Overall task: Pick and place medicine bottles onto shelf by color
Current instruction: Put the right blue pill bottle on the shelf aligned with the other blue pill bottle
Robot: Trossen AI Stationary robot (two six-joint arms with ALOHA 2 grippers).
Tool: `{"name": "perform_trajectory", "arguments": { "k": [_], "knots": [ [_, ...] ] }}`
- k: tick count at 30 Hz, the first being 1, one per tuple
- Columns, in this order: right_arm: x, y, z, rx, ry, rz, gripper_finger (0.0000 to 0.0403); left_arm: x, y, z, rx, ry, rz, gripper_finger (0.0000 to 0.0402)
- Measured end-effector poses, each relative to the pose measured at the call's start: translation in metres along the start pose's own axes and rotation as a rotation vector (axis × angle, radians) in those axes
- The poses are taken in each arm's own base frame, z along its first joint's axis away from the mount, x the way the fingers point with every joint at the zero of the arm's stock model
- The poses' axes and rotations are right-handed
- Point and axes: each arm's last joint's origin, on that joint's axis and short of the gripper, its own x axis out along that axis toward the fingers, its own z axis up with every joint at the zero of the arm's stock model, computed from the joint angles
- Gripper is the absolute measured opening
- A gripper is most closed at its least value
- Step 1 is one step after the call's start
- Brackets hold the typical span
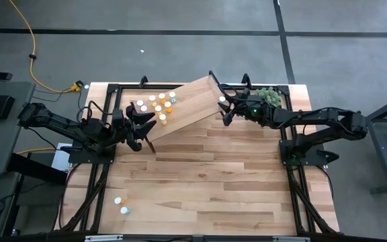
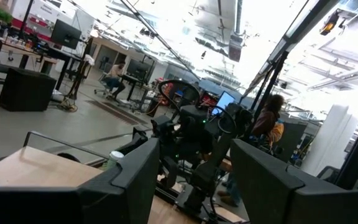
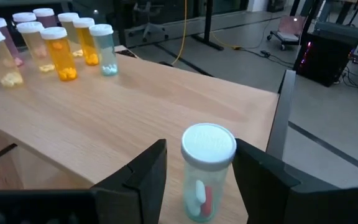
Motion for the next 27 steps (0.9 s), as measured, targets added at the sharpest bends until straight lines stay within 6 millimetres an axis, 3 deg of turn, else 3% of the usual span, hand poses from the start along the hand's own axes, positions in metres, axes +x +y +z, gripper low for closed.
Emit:
{"name": "perform_trajectory", "arguments": {
  "k": [19,27],
  "knots": [
    [0.0,0.0,-0.0001,0.029,0.001,0.0,0.0168,0.0,0.0,0.0,-0.002,0.0,-0.001,0.0188],
    [0.0,0.0,-0.0001,0.029,0.001,0.0,0.0131,0.0,0.0,0.0001,-0.002,0.0,0.0,0.0188]
  ]
}}
